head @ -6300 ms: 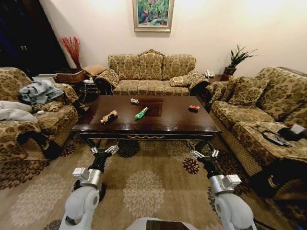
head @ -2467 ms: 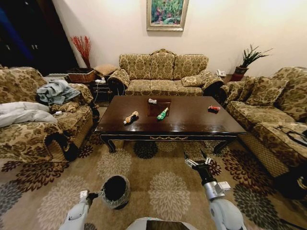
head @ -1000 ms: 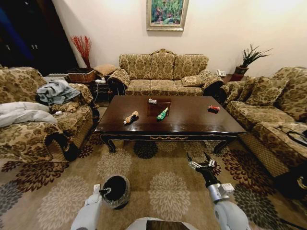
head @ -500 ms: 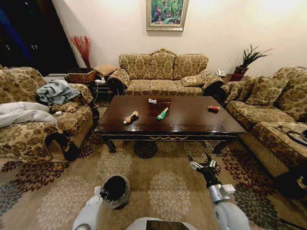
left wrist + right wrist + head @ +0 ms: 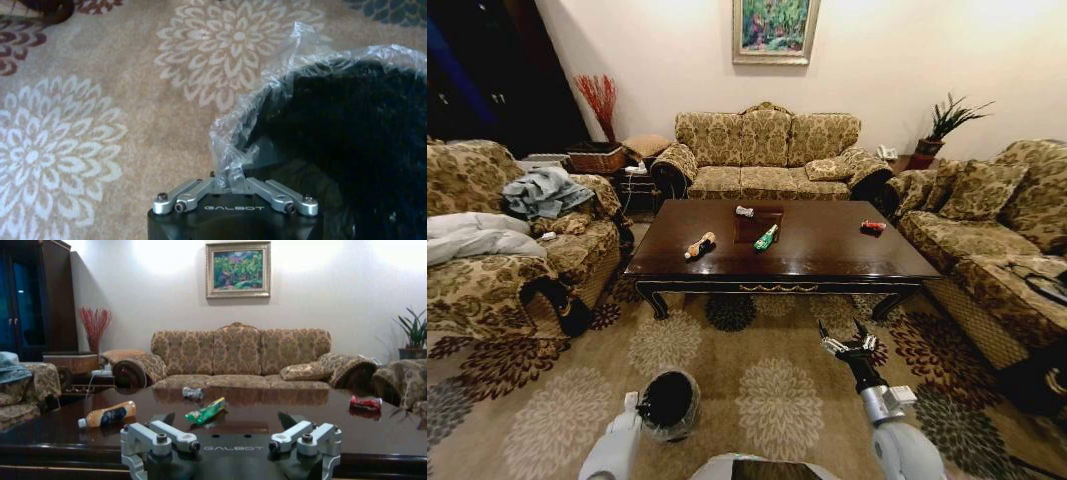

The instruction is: Move to the front of the table and place the trash on the table into the trash bin.

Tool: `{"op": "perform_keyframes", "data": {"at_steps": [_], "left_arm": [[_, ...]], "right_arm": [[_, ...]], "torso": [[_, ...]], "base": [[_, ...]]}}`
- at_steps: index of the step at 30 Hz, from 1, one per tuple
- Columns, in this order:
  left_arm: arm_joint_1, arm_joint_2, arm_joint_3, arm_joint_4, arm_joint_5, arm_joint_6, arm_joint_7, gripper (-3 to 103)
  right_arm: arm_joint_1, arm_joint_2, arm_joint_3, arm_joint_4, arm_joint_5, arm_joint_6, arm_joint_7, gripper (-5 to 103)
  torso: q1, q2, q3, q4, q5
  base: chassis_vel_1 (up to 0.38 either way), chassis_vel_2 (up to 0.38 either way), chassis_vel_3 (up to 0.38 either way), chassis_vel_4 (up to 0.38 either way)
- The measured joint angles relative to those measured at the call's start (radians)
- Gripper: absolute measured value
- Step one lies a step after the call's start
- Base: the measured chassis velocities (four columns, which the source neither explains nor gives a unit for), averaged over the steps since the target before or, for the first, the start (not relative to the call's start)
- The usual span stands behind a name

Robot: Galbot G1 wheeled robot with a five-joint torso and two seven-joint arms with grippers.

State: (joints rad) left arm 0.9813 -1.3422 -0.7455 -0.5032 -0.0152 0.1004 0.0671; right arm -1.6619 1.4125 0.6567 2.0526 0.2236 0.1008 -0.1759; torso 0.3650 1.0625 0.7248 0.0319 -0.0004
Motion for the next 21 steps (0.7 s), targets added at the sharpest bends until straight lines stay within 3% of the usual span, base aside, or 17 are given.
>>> {"op": "perform_keyframes", "data": {"at_steps": [3, 4, 6, 7, 10, 12, 16, 17, 21], "left_arm": [[0.066, 0.005, 0.018, -0.146, 0.011, 0.049, 0.006, 3], [0.066, 0.005, 0.018, -0.146, 0.011, 0.049, 0.006, 3], [0.125, 0.022, 0.027, -0.275, 0.029, 0.083, 0.013, 3], [0.125, 0.022, 0.027, -0.275, 0.029, 0.083, 0.013, 3], [0.214, 0.059, 0.04, -0.479, -0.021, 0.139, 0.023, 3], [0.229, 0.066, 0.04, -0.519, -0.037, 0.149, 0.024, 3], [0.315, 0.117, 0.016, -0.793, -0.167, 0.237, 0.01, 3], [0.315, 0.117, 0.016, -0.793, -0.167, 0.237, 0.01, 3], [0.375, 0.149, -0.033, -1.004, -0.304, 0.261, -0.055, 3]], "right_arm": [[0.008, 0.0, -0.004, -0.005, 0.004, 0.002, -0.001, 100], [0.008, 0.0, -0.004, -0.005, 0.004, 0.002, -0.001, 100], [0.018, 0.003, -0.011, -0.016, 0.009, 0.008, -0.006, 100], [0.018, 0.003, -0.011, -0.016, 0.009, 0.008, -0.006, 100], [0.026, 0.008, -0.023, -0.031, 0.024, 0.034, -0.017, 100], [0.027, 0.009, -0.025, -0.033, 0.027, 0.039, -0.02, 100], [0.028, 0.01, -0.032, -0.037, 0.039, 0.059, -0.033, 100], [0.028, 0.01, -0.032, -0.037, 0.039, 0.059, -0.033, 100], [0.042, 0.001, -0.032, -0.022, 0.041, 0.074, -0.055, 100]], "torso": [[0.0, 0.0, 0.0, 0.0001, -0.0001], [0.0, 0.0, 0.0, 0.0001, -0.0001], [0.0, 0.0, 0.0, 0.0003, 0.0009], [0.0, 0.0, 0.0, 0.0003, 0.0009], [0.0, 0.0, 0.0, 0.0005, 0.0001], [0.0, 0.0, 0.0, 0.0006, 0.0001], [0.0, 0.0, 0.0, 0.0, 0.0001], [0.0, 0.0, 0.0, 0.0, 0.0001], [0.0, 0.0, 0.0, 0.0, 0.0008]], "base": [[0.0, 0.0, 0.0, 0.0], [0.0, 0.0, 0.0, 0.0], [0.0, 0.0, 0.0, 0.0], [0.0, 0.0, 0.0, 0.0], [0.0, 0.0, 0.0, 0.0], [0.0, 0.0, 0.0, 0.0], [0.0, 0.0, 0.0, 0.0], [0.0, 0.0, 0.0, 0.0], [0.0, 0.0, 0.0, 0.0]]}}
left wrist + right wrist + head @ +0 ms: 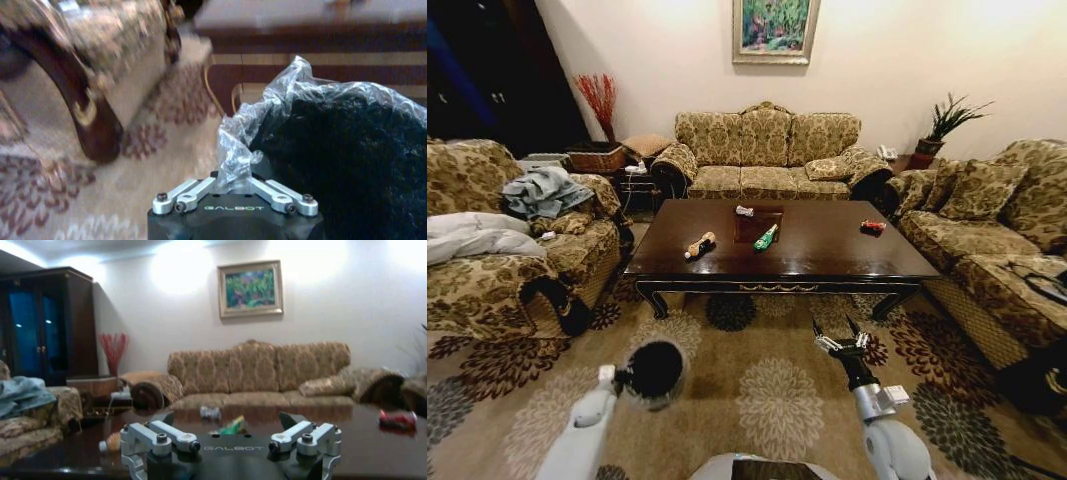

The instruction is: Move to the front of the table and place the trash on the table into the trash bin.

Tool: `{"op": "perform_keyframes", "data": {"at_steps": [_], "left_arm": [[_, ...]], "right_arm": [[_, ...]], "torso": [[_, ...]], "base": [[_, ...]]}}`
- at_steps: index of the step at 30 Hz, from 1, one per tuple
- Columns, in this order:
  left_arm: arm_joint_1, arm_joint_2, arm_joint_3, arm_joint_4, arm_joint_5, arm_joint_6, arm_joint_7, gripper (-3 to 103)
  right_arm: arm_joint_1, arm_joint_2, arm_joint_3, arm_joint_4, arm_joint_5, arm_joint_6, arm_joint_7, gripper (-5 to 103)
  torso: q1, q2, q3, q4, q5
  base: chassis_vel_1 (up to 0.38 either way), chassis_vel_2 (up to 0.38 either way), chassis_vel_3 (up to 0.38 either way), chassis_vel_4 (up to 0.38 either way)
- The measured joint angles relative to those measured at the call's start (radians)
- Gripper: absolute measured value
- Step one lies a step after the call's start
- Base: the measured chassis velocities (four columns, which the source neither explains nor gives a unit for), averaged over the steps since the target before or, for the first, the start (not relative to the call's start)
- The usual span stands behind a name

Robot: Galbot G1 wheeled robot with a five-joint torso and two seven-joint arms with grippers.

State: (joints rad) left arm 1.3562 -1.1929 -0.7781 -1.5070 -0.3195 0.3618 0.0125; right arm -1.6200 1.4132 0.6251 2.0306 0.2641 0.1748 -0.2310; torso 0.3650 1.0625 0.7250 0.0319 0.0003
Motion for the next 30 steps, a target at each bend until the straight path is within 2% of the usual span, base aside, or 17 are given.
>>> {"op": "perform_keyframes", "data": {"at_steps": [1, 4, 5, 7, 9, 13, 22, 30], "left_arm": [[0.0, 0.0, 0.0, 0.0, 0.0, 0.0, 0.0, 3], [0.071, 0.027, -0.031, -0.16, -0.098, 0.087, -0.013, 3], [0.071, 0.027, -0.031, -0.16, -0.098, 0.087, -0.013, 3], [0.156, 0.071, -0.07, -0.293, -0.162, 0.165, 0.009, 3], [0.183, 0.086, -0.088, -0.332, -0.174, 0.183, 0.019, 3], [0.259, 0.121, -0.206, -0.512, -0.237, 0.255, 0.052, 3], [0.213, 0.147, -0.293, -0.691, -0.245, 0.321, 0.109, 3], [0.16, 0.197, -0.318, -0.67, -0.235, 0.321, 0.124, 3]], "right_arm": [[0.0, 0.0, 0.0, 0.0, 0.0, 0.0, 0.0, 100], [0.031, -0.01, -0.005, 0.009, -0.001, -0.001, -0.002, 100], [0.031, -0.01, -0.005, 0.009, -0.001, -0.001, -0.002, 100], [0.054, -0.015, -0.008, 0.009, 0.001, -0.003, -0.004, 100], [0.062, -0.016, -0.008, 0.009, 0.001, -0.003, -0.007, 100], [0.083, -0.009, -0.018, 0.015, 0.012, 0.006, -0.027, 100], [0.082, -0.011, -0.035, 0.092, -0.006, -0.033, -0.035, 100], [0.094, -0.025, -0.056, 0.093, -0.006, -0.044, -0.052, 100]], "torso": [[0.0, 0.0, 0.0, 0.0, 0.0], [0.0, 0.0, 0.0, 0.0, -0.0009], [0.0, 0.0, 0.0, 0.0, -0.0009], [0.0, 0.0, 0.0, 0.0, -0.0003], [0.0, 0.0, 0.0, 0.0002, -0.0002], [0.0, 0.0, 0.0, 0.0006, -0.0002], [0.0, 0.0, 0.0, -0.0003, -0.0002], [0.0, 0.0, 0.0, 0.0003, -0.0005]], "base": [[0.0, 0.0, 0.0, 0.0], [0.0, 0.0, 0.0, 0.0], [0.0, 0.0, 0.0, 0.0], [0.0, 0.0, 0.0, 0.0], [0.0, 0.0, 0.0, 0.0], [0.0, 0.0, 0.0, 0.0], [0.0, 0.0, 0.0, 0.0], [-0.004, 0.005, 0.007, -0.005]]}}
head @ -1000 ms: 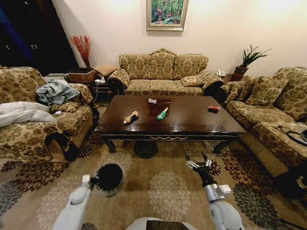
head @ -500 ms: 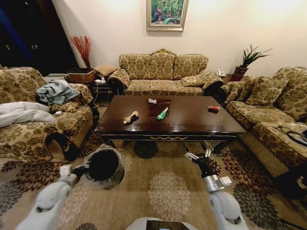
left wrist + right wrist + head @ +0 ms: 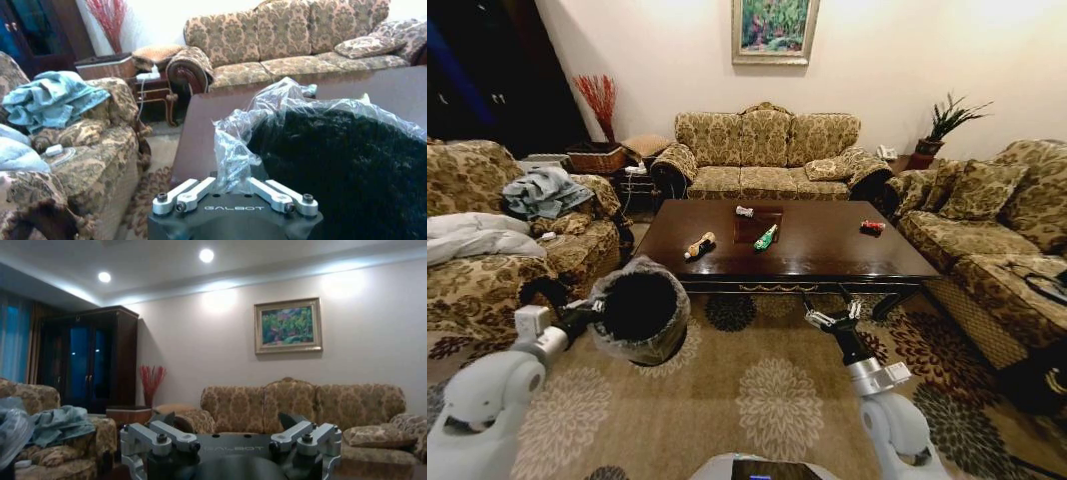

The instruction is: Move to the front of the table and place the trash on the table into the trash bin.

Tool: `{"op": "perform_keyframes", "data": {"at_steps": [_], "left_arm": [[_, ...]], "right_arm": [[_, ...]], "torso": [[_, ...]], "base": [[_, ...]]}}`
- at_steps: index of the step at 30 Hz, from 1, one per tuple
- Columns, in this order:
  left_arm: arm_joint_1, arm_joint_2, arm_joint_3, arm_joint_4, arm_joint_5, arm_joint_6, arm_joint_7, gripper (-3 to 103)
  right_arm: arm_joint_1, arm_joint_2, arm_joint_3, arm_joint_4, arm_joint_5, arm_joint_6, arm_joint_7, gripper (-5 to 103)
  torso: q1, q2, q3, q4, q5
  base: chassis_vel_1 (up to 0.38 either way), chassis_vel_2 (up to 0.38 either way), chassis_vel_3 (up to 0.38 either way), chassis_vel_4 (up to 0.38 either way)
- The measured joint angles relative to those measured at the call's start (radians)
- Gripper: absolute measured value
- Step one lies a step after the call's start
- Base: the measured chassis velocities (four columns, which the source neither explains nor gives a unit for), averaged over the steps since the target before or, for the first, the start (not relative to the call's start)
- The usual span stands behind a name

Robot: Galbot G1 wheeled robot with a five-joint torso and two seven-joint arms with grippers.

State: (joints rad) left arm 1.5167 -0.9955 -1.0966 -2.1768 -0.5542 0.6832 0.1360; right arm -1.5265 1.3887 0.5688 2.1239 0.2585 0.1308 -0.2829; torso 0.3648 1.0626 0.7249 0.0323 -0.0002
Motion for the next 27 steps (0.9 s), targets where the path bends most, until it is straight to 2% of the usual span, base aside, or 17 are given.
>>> {"op": "perform_keyframes", "data": {"at_steps": [11, 20, 27], "left_arm": [[-0.094, 0.026, 0.053, 0.07, 0.032, -0.034, 0.004, 3], [-0.119, 0.087, 0.033, 0.069, 0.034, -0.052, 0.008, 3], [-0.115, 0.105, 0.008, 0.067, 0.034, -0.069, 0.008, 3]], "right_arm": [[0.021, 0.006, -0.026, -0.012, 0.007, -0.035, -0.004, 100], [0.094, -0.022, -0.079, -0.069, 0.04, -0.044, 0.004, 100], [0.143, 0.004, -0.213, -0.09, 0.114, -0.07, 0.1, 100]], "torso": [[0.0, 0.0, 0.0, -0.0003, 0.0001], [0.0, 0.0, 0.0, -0.0002, 0.0002], [0.001, 0.0, 0.0, -0.0001, -0.0002]], "base": [[-0.124, 0.145, 0.138, -0.143], [-0.294, 0.282, 0.274, -0.283], [-0.31, 0.301, 0.309, -0.312]]}}
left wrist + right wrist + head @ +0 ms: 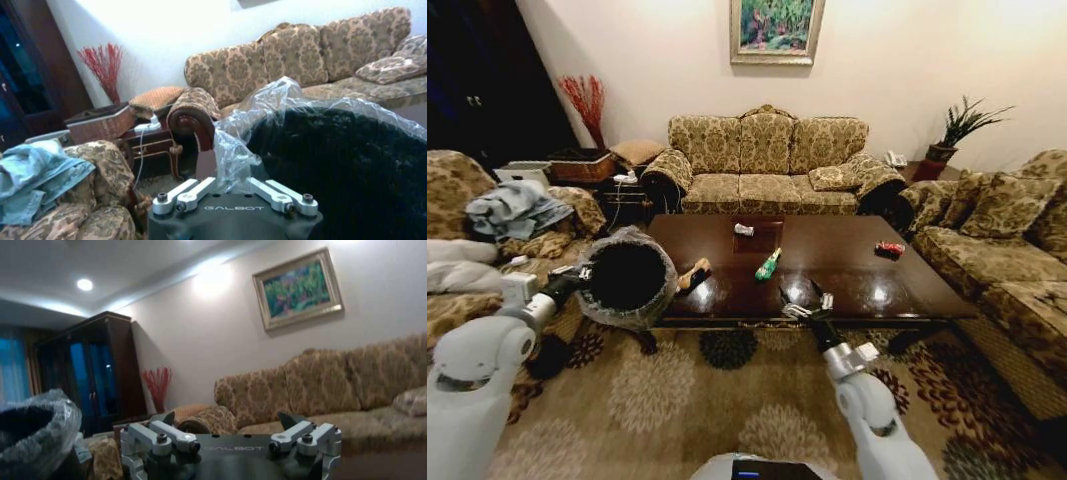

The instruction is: Move to the front of the table and place the trash on the table into the trash bin.

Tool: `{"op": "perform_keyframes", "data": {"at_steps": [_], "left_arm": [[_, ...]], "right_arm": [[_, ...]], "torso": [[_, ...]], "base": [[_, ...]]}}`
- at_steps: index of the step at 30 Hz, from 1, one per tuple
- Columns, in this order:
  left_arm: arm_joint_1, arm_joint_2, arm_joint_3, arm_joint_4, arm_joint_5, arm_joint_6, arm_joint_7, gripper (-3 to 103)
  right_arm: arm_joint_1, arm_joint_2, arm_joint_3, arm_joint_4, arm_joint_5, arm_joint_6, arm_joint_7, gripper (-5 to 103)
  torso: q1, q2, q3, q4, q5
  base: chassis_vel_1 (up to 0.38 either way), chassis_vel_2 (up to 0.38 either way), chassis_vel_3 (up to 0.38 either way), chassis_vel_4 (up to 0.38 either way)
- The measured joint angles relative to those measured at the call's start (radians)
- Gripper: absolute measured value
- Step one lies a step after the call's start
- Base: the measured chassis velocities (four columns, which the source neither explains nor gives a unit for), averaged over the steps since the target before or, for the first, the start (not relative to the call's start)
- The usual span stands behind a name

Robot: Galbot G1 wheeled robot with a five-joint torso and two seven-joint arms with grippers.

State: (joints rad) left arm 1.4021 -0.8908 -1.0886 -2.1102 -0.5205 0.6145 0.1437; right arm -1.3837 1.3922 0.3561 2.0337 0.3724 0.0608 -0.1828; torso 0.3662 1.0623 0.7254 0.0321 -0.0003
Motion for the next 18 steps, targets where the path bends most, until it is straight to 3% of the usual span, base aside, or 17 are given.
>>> {"op": "perform_keyframes", "data": {"at_steps": [10, 18], "left_arm": [[0.0, -0.002, -0.004, 0.005, 0.015, -0.019, 0.005, 3], [-0.002, 0.008, 0.0, 0.011, 0.024, -0.035, 0.013, 3]], "right_arm": [[-0.006, 0.021, 0.004, -0.016, -0.049, -0.006, -0.019, 100], [0.022, 0.011, -0.012, -0.054, -0.049, -0.007, -0.023, 100]], "torso": [[-0.002, 0.0, -0.001, -0.0001, 0.0003], [-0.002, 0.001, -0.001, 0.0, 0.0]], "base": [[-0.08, 0.09, 0.052, -0.054], [0.106, 0.013, -0.103, -0.023]]}}
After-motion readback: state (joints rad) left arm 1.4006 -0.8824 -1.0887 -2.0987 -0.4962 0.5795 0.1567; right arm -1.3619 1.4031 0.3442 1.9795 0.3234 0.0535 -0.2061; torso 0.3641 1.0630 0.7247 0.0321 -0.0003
